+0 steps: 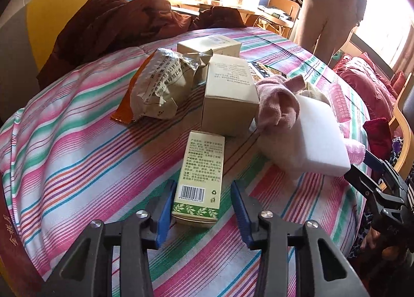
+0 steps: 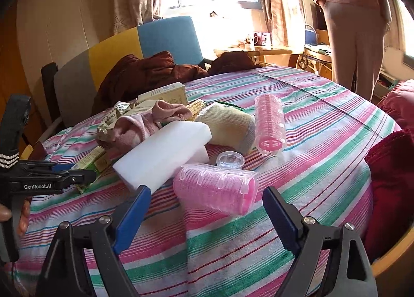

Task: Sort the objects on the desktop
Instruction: 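Grasp the green-and-white medicine box with the left tool, then grasp a pink hair roller with the right tool while the left tool lifts the box, then lower the box with the left tool while the right tool drops the roller into the tray, then move both tools away from the tray back toward the remaining objects, then grasp the two white eraser blocks with the left tool and lift them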

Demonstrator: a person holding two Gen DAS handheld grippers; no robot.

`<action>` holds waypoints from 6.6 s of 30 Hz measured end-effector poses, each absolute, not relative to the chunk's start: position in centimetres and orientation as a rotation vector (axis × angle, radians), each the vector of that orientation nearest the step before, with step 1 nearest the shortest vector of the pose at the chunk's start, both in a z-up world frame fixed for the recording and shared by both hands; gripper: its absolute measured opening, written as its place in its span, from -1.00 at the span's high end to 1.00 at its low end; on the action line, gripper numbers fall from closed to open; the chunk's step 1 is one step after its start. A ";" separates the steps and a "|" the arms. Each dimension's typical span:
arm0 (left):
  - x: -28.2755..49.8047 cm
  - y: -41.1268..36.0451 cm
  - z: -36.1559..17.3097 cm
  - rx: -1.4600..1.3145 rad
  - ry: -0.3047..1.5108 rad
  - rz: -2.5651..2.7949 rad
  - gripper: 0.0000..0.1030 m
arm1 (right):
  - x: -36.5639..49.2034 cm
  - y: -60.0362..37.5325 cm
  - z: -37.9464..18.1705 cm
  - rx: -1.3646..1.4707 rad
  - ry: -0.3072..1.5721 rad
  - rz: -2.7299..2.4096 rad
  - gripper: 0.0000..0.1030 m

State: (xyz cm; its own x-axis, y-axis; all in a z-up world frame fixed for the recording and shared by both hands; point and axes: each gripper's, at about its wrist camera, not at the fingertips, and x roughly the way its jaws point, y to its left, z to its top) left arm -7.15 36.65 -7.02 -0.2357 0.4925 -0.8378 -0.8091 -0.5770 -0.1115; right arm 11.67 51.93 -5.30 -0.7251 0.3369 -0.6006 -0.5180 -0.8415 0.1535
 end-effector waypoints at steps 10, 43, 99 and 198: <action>-6.4 35.5 -7.4 -1.122 0.421 1.919 0.41 | 10.7 51.9 -5.3 -0.785 0.357 2.488 -0.51; -2.9 31.4 -7.1 -1.121 0.367 1.951 0.39 | 11.5 51.6 -4.9 -0.853 0.316 2.444 -0.36; -11.6 -3.1 -3.0 -1.315 -0.218 2.554 0.40 | -15.2 17.0 -0.6 -1.422 -0.485 3.205 -0.47; -4.6 43.7 -3.0 -0.874 0.612 1.869 0.55 | 9.2 45.3 -7.8 -0.739 0.439 2.928 -1.00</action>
